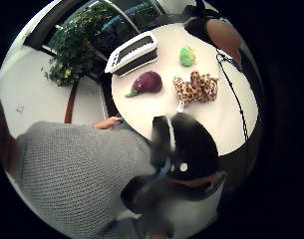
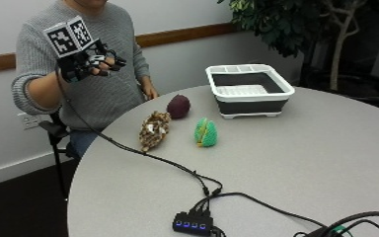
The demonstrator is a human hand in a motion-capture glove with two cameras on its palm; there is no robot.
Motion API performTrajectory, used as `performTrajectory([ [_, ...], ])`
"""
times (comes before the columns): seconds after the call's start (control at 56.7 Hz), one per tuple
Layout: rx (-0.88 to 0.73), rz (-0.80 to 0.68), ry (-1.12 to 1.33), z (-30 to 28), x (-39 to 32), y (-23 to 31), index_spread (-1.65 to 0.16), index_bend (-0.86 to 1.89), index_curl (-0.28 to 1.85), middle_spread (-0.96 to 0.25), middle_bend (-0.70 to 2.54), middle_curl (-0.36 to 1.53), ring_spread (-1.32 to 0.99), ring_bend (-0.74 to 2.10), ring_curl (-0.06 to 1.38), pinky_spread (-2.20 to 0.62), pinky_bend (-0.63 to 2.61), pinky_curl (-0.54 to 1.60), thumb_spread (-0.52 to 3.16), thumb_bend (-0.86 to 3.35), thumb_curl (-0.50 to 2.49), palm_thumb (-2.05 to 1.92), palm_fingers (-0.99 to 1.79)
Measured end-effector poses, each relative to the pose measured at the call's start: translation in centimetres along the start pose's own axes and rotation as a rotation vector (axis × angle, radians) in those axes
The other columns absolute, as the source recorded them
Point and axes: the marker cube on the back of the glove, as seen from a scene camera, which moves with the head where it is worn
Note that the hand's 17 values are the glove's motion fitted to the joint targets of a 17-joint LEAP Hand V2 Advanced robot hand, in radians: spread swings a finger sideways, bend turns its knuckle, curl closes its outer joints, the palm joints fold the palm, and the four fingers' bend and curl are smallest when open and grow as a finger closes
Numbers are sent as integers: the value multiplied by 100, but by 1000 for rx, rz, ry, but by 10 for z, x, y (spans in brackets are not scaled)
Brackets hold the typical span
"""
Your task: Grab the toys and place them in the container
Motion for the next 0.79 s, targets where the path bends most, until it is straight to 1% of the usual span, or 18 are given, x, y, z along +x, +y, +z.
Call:
performTrajectory([
  [0.053, -4, -2, -7, 1, -2, -1, -18, 25, 8, -12, 16, 3, -13, 26, 5, 0, 47, 12, 64, 5, 2, 5, 38],
  [0.123, -12, -5, -8, 3, -5, -3, -24, 26, 13, -17, 16, 6, -18, 27, 8, 0, 51, 17, 92, 6, 4, 4, 34],
  [0.194, -14, -4, -7, 3, -5, -5, -28, 26, 16, -19, 17, 8, -22, 28, 9, 0, 53, 19, 112, 6, 7, 3, 32],
  [0.282, -23, 1, 2, 3, -3, -8, -31, 26, 19, -21, 17, 10, -25, 30, 11, 0, 54, 21, 128, 6, 10, 2, 30],
  [0.476, -33, -7, -6, 5, -3, -16, -35, 26, 24, -23, 18, 15, -28, 32, 13, 0, 56, 24, 145, 4, 16, 0, 27],
  [0.793, -68, -30, -27, 19, -6, -36, -36, 26, 32, -23, 18, 21, -29, 35, 17, 0, 58, 28, 152, 1, 21, -1, 24],
])
